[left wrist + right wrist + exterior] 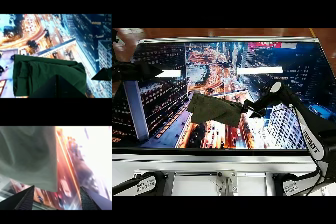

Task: Fold the shirts.

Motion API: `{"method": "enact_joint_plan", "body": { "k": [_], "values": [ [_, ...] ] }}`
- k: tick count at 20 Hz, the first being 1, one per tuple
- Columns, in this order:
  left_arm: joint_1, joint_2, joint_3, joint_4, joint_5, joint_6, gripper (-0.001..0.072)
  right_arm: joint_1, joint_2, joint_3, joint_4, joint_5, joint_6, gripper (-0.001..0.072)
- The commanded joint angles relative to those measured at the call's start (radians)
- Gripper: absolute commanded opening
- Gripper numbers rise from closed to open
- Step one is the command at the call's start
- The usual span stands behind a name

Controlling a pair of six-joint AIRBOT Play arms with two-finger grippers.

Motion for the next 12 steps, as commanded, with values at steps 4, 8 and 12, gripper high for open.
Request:
{"method": "enact_joint_plan", "body": {
  "k": [4, 8, 12],
  "values": [
    [0.000, 0.001, 0.000, -0.003, 0.000, -0.002, 0.0037, 0.059, -0.091, -0.043, 0.206, -0.202, -0.074, 0.0689],
    [0.000, 0.001, 0.000, -0.002, 0.000, -0.002, 0.0037, 0.065, -0.100, -0.037, 0.321, -0.234, -0.156, 0.0065],
    [0.000, 0.001, 0.000, -0.002, 0.000, -0.002, 0.0037, -0.005, -0.012, 0.086, 0.435, 0.009, -0.419, 0.0064]
  ]
}}
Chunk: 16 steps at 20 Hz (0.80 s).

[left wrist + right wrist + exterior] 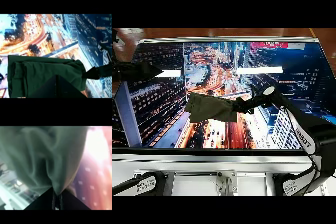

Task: Fold the shirts.

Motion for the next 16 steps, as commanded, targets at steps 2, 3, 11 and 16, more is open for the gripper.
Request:
{"method": "enact_joint_plan", "body": {
  "k": [2, 3, 11, 16],
  "values": [
    [0.000, 0.001, 0.000, 0.000, 0.000, -0.001, 0.0037, -0.102, 0.127, 0.177, 0.054, 0.215, -0.093, 0.0064],
    [0.000, 0.001, 0.000, 0.000, 0.000, -0.001, 0.0037, -0.143, 0.164, 0.237, 0.018, 0.233, -0.012, 0.0063],
    [-0.028, -0.005, 0.000, 0.000, 0.000, -0.012, 0.0037, -0.460, 0.241, 0.598, -0.394, 0.475, 0.307, 0.0063],
    [-0.073, -0.005, 0.000, 0.000, 0.000, -0.012, 0.0037, -0.641, 0.241, 0.604, -0.072, 0.366, 0.166, 0.0063]
  ]
}}
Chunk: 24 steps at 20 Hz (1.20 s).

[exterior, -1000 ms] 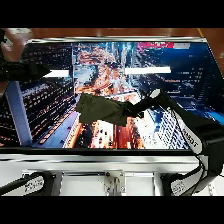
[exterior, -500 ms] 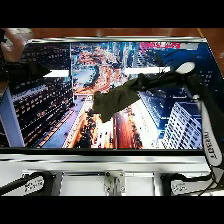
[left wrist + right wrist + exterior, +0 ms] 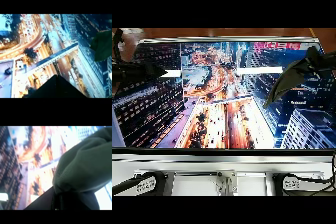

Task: Fold the shirts.

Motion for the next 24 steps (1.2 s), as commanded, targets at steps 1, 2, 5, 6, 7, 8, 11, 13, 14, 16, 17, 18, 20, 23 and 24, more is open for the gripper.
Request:
{"method": "enact_joint_plan", "body": {
  "k": [1, 2, 5, 6, 7, 8, 11, 13, 14, 16, 17, 18, 20, 23, 24],
  "values": [
    [-0.027, 0.000, 0.000, 0.000, 0.000, -0.001, 0.0038, -0.130, 0.003, 0.021, 0.204, -0.101, -0.053, 0.0063],
    [-0.034, 0.000, 0.000, 0.001, 0.000, -0.001, 0.0038, -0.159, 0.003, 0.021, 0.244, -0.145, -0.048, 0.0063],
    [-0.047, 0.000, 0.000, 0.000, 0.000, -0.001, 0.0038, -0.213, 0.002, 0.021, 0.251, -0.186, -0.050, 0.0063],
    [-0.049, 0.000, 0.000, 0.001, 0.000, -0.002, 0.0038, -0.221, 0.002, 0.021, 0.250, -0.186, -0.089, 0.0063],
    [-0.053, 0.000, 0.000, 0.001, 0.000, -0.001, 0.0038, -0.224, 0.002, 0.021, 0.256, -0.186, -0.142, 0.0063],
    [-0.054, 0.000, 0.000, 0.001, 0.000, -0.002, 0.0038, -0.224, 0.002, 0.021, 0.261, -0.189, -0.185, 0.0063],
    [-0.055, 0.000, 0.000, 0.000, 0.000, -0.002, 0.0038, -0.224, 0.002, 0.021, 0.249, -0.195, -0.277, 0.0063],
    [-0.055, 0.000, 0.000, 0.001, 0.000, -0.017, 0.0038, -0.224, 0.002, 0.021, 0.165, -0.161, -0.293, 0.0063],
    [-0.055, 0.000, 0.000, 0.000, -0.001, -0.017, 0.0038, -0.224, 0.002, 0.021, 0.090, -0.127, -0.288, 0.0063],
    [-0.055, 0.000, 0.000, 0.001, -0.006, -0.017, 0.0038, -0.224, 0.002, 0.021, -0.124, -0.054, -0.182, 0.0063],
    [-0.055, 0.000, 0.000, 0.001, -0.011, -0.017, 0.0038, -0.224, 0.002, 0.021, -0.237, -0.011, -0.129, 0.0063],
    [-0.055, 0.000, 0.000, 0.001, -0.012, -0.017, 0.0038, -0.225, 0.002, 0.021, -0.356, 0.045, -0.075, 0.0063],
    [-0.055, 0.000, 0.000, 0.001, -0.011, -0.016, 0.0038, -0.239, 0.002, 0.010, -0.543, 0.130, -0.012, 0.0063],
    [-0.055, 0.000, 0.000, 0.001, -0.011, -0.016, 0.0038, -0.305, 0.002, -0.054, -0.604, 0.234, 0.021, 0.0063],
    [-0.055, 0.000, 0.000, 0.001, -0.011, -0.016, 0.0038, -0.330, 0.002, -0.091, -0.605, 0.272, 0.021, 0.0063]
  ]
}}
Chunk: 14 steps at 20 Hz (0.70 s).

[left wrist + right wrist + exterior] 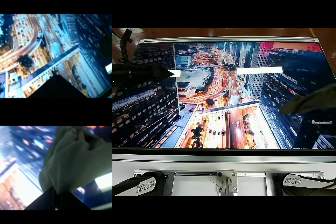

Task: Fold the shirts.

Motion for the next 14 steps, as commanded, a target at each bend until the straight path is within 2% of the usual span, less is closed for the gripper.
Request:
{"method": "enact_joint_plan", "body": {
  "k": [1, 3, 5, 9, 14],
  "values": [
    [-0.001, 0.000, 0.000, 0.000, -0.002, 0.000, 0.0038, -0.074, 0.001, -0.098, -0.131, 0.165, 0.052, 0.0063],
    [-0.001, 0.000, 0.000, 0.000, -0.002, 0.000, 0.0038, -0.121, 0.017, -0.206, -0.146, 0.202, 0.052, 0.0063],
    [-0.001, 0.000, 0.000, 0.000, -0.002, 0.000, 0.0038, -0.160, 0.062, -0.330, -0.193, 0.171, 0.060, 0.0062],
    [-0.001, 0.000, 0.000, 0.000, -0.001, 0.000, 0.0038, -0.253, 0.165, -0.630, -0.185, 0.023, 0.076, 0.0062],
    [-0.001, 0.000, 0.000, 0.000, -0.001, -0.001, 0.0038, -0.293, 0.194, -0.913, -0.170, -0.125, 0.067, 0.0063]
  ]
}}
